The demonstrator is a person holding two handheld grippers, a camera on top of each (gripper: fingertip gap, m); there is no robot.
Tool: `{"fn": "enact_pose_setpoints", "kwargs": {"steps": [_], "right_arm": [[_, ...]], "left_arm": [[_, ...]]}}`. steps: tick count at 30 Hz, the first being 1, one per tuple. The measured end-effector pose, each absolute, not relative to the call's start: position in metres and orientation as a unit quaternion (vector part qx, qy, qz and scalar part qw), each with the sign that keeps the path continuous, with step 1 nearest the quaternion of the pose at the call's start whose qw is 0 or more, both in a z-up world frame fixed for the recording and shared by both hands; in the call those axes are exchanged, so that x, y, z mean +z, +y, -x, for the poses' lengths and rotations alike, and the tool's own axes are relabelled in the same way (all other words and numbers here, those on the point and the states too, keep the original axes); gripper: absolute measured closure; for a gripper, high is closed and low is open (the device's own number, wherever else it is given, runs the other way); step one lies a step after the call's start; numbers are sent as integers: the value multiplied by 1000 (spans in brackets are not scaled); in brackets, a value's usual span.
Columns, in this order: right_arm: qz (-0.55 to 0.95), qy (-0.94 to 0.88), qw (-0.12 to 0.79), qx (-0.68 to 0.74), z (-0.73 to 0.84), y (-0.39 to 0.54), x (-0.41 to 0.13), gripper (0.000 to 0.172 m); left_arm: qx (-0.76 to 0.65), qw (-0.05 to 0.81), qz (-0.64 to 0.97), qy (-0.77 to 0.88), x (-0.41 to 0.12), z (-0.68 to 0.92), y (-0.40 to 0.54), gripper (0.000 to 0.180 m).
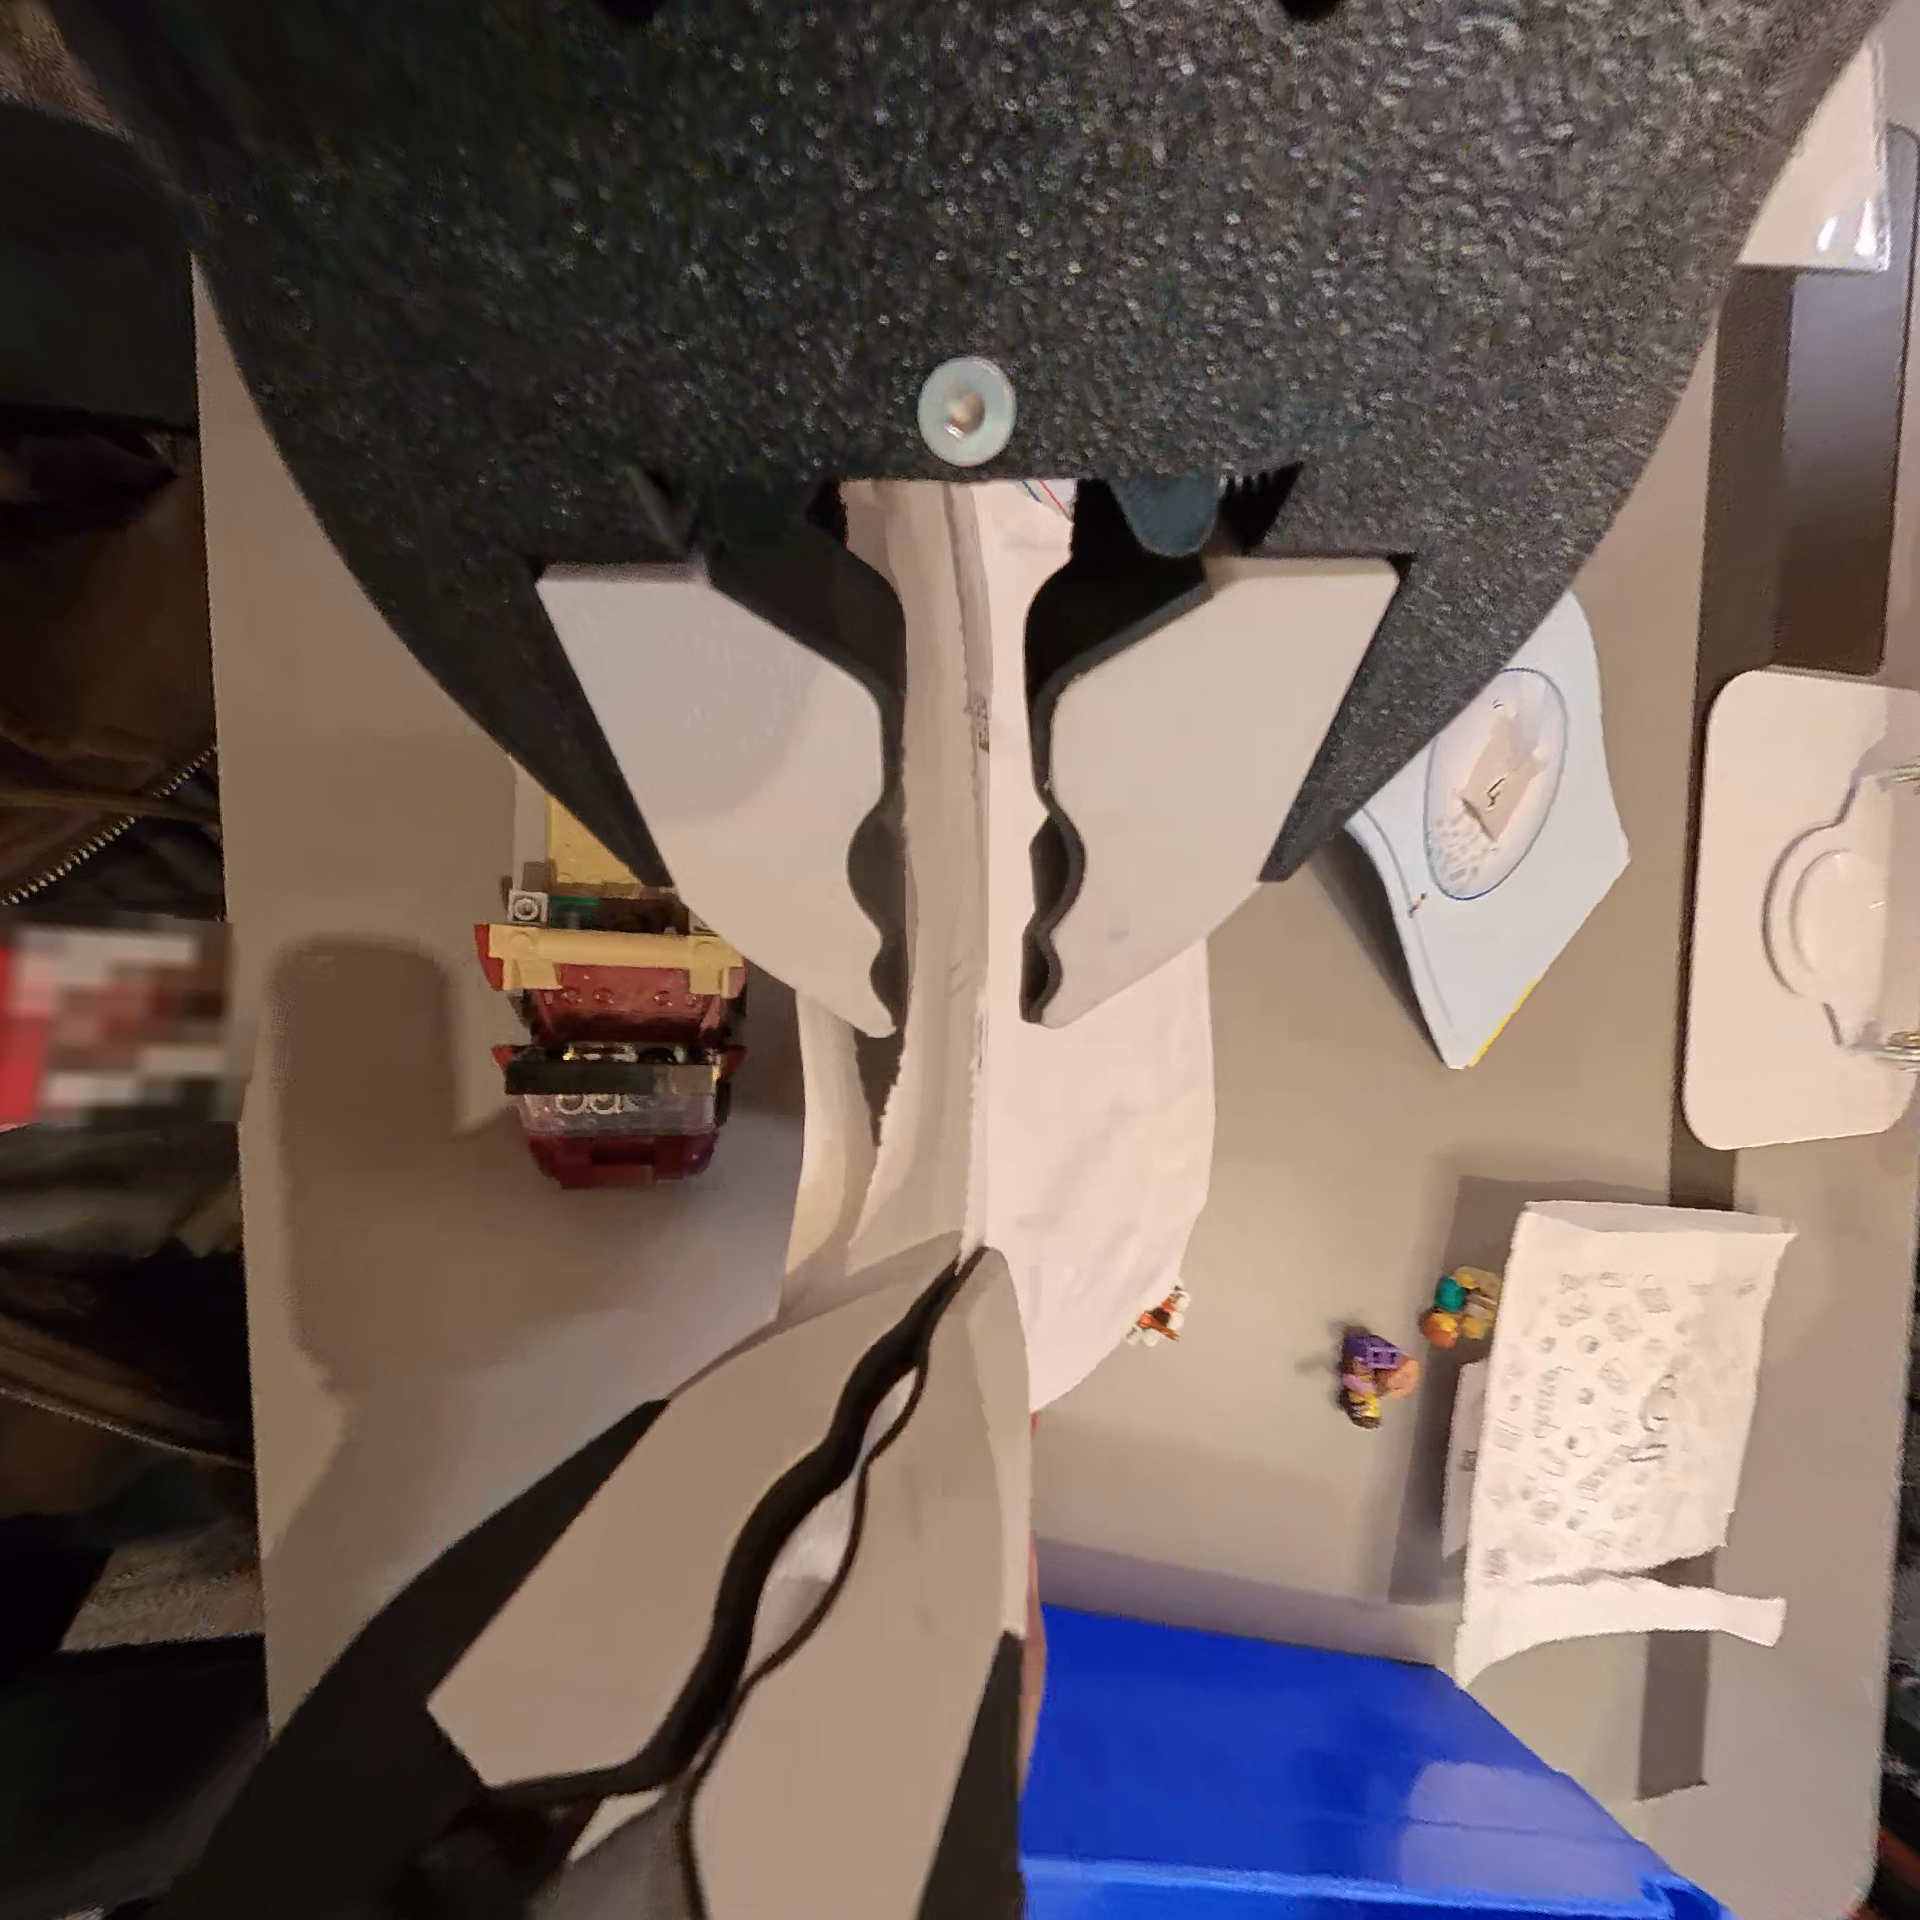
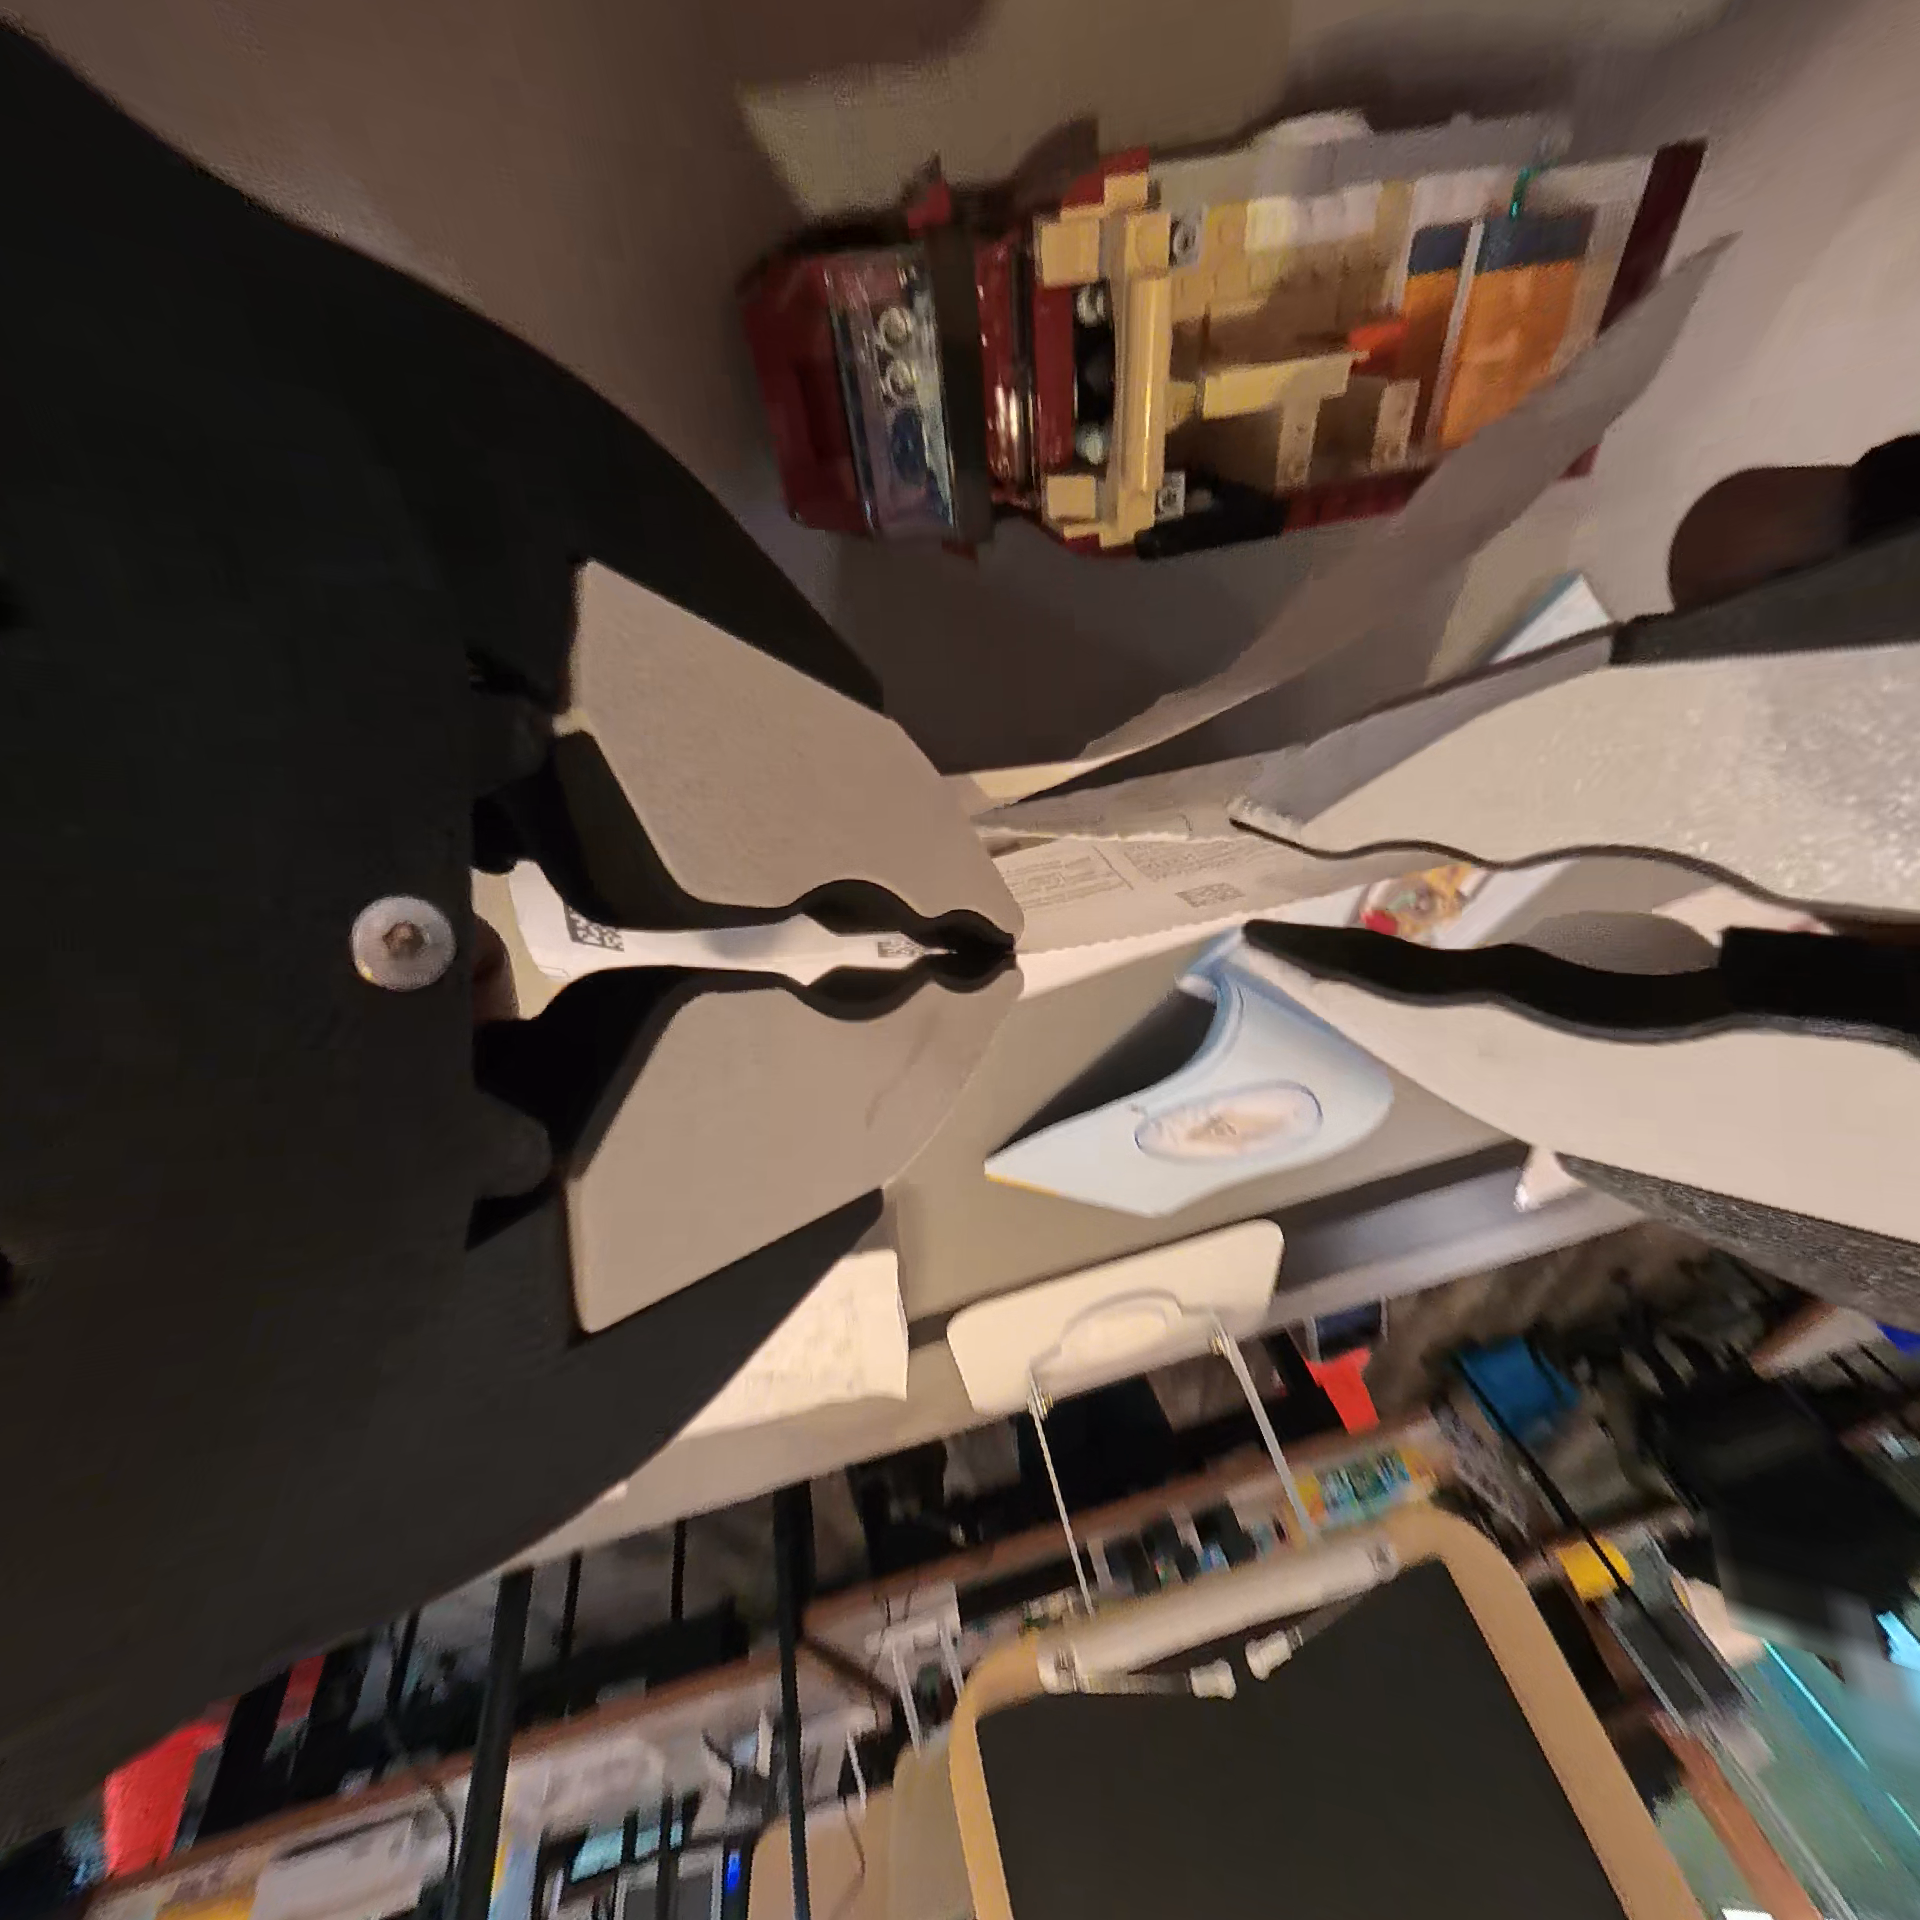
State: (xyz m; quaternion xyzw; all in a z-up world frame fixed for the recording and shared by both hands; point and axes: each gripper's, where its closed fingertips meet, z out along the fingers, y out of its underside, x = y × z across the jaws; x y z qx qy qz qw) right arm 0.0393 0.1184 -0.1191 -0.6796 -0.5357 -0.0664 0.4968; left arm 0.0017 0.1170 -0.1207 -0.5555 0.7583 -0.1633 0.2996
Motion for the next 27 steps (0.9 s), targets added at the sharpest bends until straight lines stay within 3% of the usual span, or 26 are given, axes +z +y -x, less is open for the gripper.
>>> {"fn": "enact_pose_setpoints", "kwargs": {"steps": [5,13,16,24,27], "right_arm": [[643,-525,546,-111,-39,122,-104,172],[611,-496,601,-138,-38,123,-87,172],[604,-490,614,-137,-37,121,-84,172],[522,-523,657,-148,-20,92,-67,172],[543,-549,622,-129,-11,85,-73,172]], "left_arm": [[-167,320,563,743,-102,-5,122,160],[-149,278,576,755,-113,-6,122,162],[-116,277,580,758,-118,-4,128,180],[-102,321,584,739,-117,-11,130,180],[-93,333,582,736,-118,-14,129,180]]}}
